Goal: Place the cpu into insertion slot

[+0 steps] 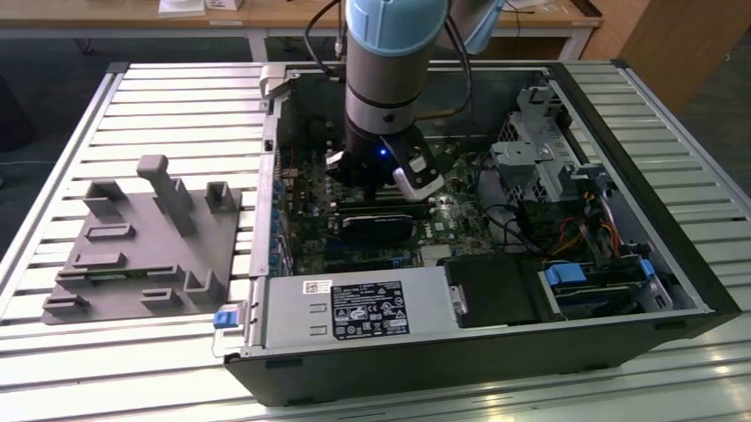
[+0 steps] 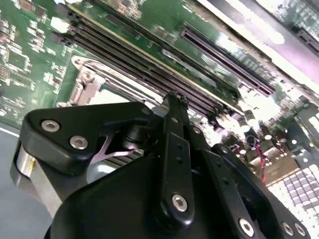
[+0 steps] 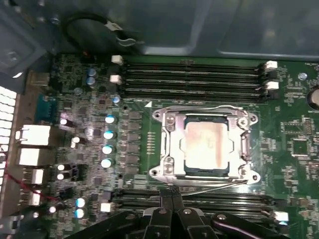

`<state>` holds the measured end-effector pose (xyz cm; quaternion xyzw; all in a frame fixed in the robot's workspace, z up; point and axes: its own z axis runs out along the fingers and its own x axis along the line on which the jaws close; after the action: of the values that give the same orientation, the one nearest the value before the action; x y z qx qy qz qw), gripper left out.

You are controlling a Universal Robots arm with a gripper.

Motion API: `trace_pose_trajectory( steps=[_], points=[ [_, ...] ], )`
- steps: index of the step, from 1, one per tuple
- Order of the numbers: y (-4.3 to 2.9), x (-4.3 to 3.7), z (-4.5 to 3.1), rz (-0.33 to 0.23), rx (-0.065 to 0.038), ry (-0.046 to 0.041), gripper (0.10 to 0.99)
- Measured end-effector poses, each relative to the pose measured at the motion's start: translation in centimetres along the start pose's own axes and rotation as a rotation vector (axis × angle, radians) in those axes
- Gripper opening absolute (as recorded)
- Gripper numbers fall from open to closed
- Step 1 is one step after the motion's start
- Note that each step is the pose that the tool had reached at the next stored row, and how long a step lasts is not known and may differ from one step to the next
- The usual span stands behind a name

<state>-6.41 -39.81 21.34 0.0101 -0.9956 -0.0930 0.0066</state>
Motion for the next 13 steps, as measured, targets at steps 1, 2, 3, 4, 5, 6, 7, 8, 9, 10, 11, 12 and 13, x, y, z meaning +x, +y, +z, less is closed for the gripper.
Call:
trace_pose_trajectory(
  steps=[1,2,3,4,5,6,7,8,9,10,11,12,13],
  points=[
    [-0.05,0.09,0.03,0.000,-0.004,0.0000,0.106],
    [-0.08,0.14,0.12,0.000,-0.009,-0.0002,0.106],
    [-0.11,0.18,0.22,0.000,-0.012,-0.0003,0.106],
    [-0.13,0.18,0.38,0.000,-0.015,-0.0005,0.106],
    [-0.17,0.18,0.52,0.000,-0.016,-0.0004,0.106],
    [-0.20,0.18,0.65,0.000,-0.019,-0.0004,0.106],
    [-0.22,0.18,0.74,0.000,-0.023,-0.0004,0.106],
    [-0.24,0.18,0.82,0.000,-0.027,-0.0004,0.106],
    [-0.26,0.18,0.89,-0.001,-0.032,-0.0006,0.106],
    [-0.30,0.18,0.92,-0.001,-0.039,-0.0009,0.106],
    [-0.37,0.18,0.92,-0.001,-0.048,-0.0010,0.106],
    [-0.45,0.18,0.92,-0.001,-0.054,-0.0011,0.106],
    [-0.51,0.19,0.94,-0.001,-0.058,-0.0011,0.106]
  ],
)
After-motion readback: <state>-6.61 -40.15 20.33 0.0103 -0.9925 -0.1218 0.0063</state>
